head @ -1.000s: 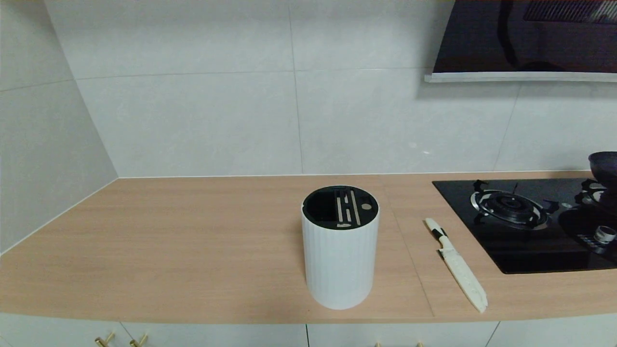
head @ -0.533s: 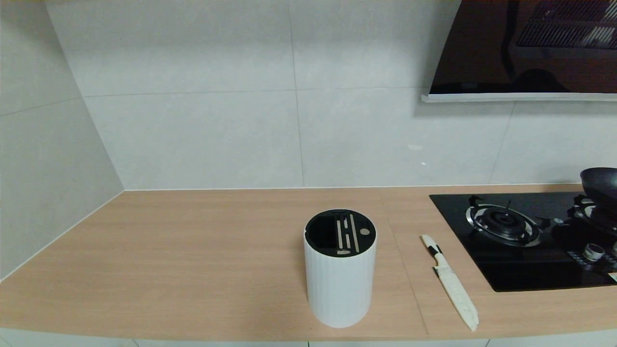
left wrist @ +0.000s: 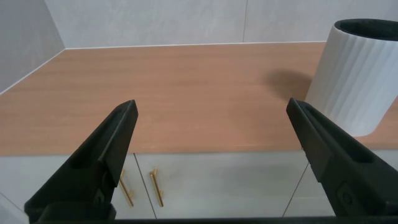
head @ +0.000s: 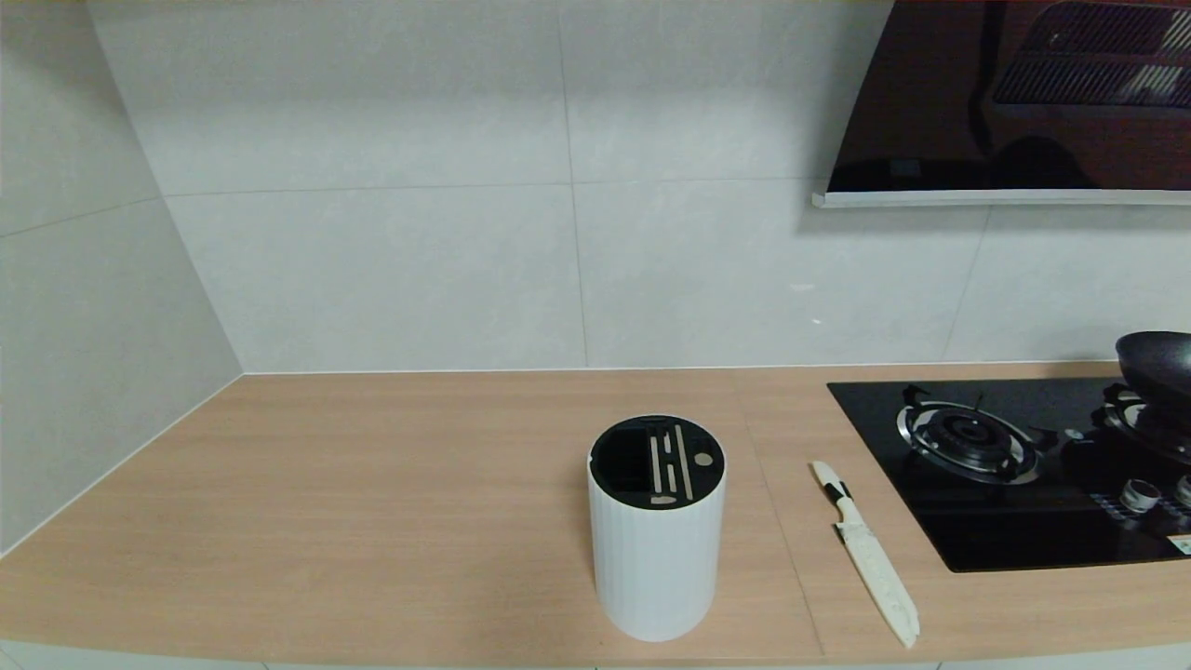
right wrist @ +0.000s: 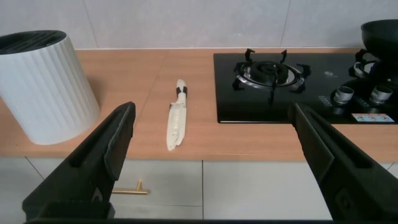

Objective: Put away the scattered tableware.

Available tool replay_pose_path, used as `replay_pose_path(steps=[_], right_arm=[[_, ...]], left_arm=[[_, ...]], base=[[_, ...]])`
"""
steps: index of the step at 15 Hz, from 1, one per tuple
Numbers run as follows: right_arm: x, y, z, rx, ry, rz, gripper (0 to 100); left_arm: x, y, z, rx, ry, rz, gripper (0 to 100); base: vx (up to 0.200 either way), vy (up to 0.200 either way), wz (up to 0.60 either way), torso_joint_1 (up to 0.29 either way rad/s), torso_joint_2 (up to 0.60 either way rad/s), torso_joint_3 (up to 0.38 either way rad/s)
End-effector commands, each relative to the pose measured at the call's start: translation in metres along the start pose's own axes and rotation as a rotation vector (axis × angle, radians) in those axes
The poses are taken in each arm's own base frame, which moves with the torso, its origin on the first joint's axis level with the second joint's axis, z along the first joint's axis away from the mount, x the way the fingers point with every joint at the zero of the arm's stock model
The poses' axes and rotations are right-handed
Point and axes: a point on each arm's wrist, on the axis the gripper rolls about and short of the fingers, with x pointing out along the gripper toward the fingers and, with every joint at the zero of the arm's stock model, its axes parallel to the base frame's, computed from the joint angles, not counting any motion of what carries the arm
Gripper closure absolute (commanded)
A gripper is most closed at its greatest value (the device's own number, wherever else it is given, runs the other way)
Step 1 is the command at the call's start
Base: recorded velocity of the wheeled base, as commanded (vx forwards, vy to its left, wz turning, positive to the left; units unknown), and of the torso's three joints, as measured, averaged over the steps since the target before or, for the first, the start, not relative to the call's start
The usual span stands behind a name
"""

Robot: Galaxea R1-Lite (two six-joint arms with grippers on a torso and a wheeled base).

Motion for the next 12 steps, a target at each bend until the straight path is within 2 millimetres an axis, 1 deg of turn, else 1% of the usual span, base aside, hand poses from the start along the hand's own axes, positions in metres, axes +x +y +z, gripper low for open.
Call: replay_pose_path(steps=[1, 7, 8, 9, 10, 12], right_arm=[[0.0, 0.0, 0.0, 0.0, 0.002, 0.0, 0], [0.0, 0.0, 0.0, -0.008, 0.0, -0.009, 0], [-0.001, 0.0, 0.007, -0.03, -0.036, -0.019, 0], [-0.007, 0.0, 0.027, -0.015, -0.132, -0.01, 0], [-0.009, 0.0, 0.033, -0.003, -0.15, -0.001, 0], [-0.003, 0.002, 0.048, -0.001, -0.016, 0.121, 0]], left_arm=[[0.0, 0.0, 0.0, 0.0, 0.0, 0.001, 0], [0.0, 0.0, 0.0, 0.0, 0.0, 0.001, 0], [0.0, 0.0, 0.0, 0.0, 0.0, 0.001, 0], [0.0, 0.0, 0.0, -0.002, 0.0, 0.001, 0], [0.0, 0.0, 0.0, 0.0, 0.0, 0.001, 0], [0.0, 0.0, 0.0, -0.002, 0.0, 0.001, 0]], base=[[0.0, 0.0, 0.0, 0.0, 0.0, 0.0], [0.0, 0.0, 0.0, 0.0, 0.0, 0.0], [0.0, 0.0, 0.0, 0.0, 0.0, 0.0], [0.0, 0.0, 0.0, 0.0, 0.0, 0.0], [0.0, 0.0, 0.0, 0.0, 0.0, 0.0], [0.0, 0.0, 0.0, 0.0, 0.0, 0.0]])
